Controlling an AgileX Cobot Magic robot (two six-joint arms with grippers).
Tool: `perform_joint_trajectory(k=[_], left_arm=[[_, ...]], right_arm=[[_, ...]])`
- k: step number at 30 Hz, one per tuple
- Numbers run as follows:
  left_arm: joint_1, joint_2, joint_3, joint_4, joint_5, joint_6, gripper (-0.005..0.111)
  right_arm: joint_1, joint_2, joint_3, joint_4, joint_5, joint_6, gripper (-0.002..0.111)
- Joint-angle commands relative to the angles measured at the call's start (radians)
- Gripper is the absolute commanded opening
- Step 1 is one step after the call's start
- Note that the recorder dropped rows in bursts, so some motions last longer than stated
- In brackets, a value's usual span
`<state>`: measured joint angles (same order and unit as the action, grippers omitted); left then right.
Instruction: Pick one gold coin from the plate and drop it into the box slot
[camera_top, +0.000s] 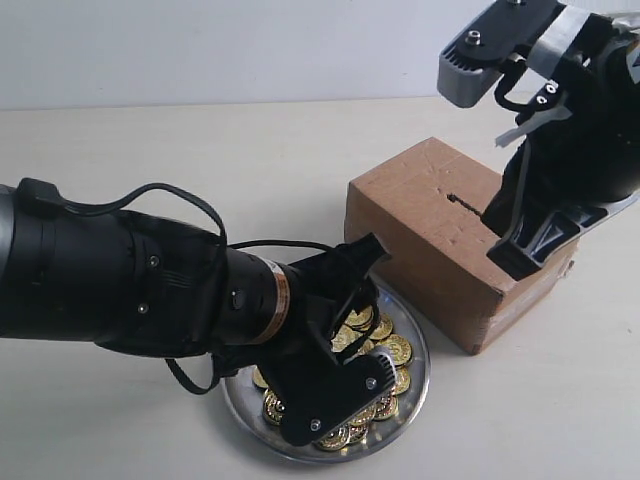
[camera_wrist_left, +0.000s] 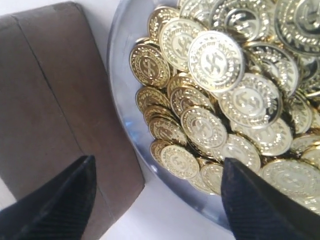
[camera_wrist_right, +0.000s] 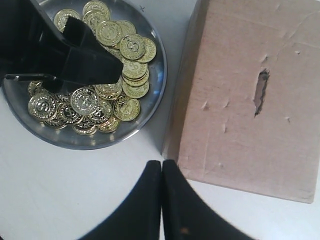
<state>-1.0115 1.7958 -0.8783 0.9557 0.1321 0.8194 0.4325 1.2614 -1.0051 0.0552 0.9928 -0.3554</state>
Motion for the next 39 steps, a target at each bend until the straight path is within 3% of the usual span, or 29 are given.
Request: perform_joint_trajectory(k=[1, 6, 12, 17, 20, 23, 28, 34, 39], left_arm=[[0.008, -0.045, 0.004, -0.091, 0.081, -0.003, 0.067], [0.058, -0.252, 0.103, -0.215, 0.096, -0.008, 0.065], [0.065, -0.364, 0.125, -0.373, 0.084, -0.058, 0.028], [0.065, -0.419, 0.125, -0.435, 0.059, -0.253, 0.000], [0.065, -0.469, 0.125, -0.545, 0.017, -0.362, 0.000], [0.065, -0.528, 0.128, -0.647, 0.007, -0.413, 0.000], [0.065, -0.604, 0.178, -0.673, -0.006, -0.412, 0.000], [0.065, -0.669, 0.254, -0.673, -0.048, -0.408, 0.000], [0.065, -0.705, 0.269, -0.673, -0.056, -0.404, 0.000]], right_arm=[[0.002, 0.005, 0.018, 0.068, -0.053, -0.015, 0.000], [0.002, 0.110, 0.051, 0.187, -0.159, -0.027, 0.000], [0.004, 0.291, 0.051, 0.396, -0.164, -0.139, 0.001], [0.004, 0.378, 0.051, 0.494, -0.146, -0.235, 0.020], [0.006, 0.408, 0.050, 0.506, -0.146, -0.237, 0.037], [0.026, 0.429, 0.050, 0.509, -0.153, -0.237, 0.045], [0.095, 0.475, 0.048, 0.443, -0.184, -0.208, 0.046], [0.164, 0.544, 0.000, 0.208, -0.178, -0.007, 0.049], [0.172, 0.586, -0.014, 0.197, -0.201, 0.006, 0.057]])
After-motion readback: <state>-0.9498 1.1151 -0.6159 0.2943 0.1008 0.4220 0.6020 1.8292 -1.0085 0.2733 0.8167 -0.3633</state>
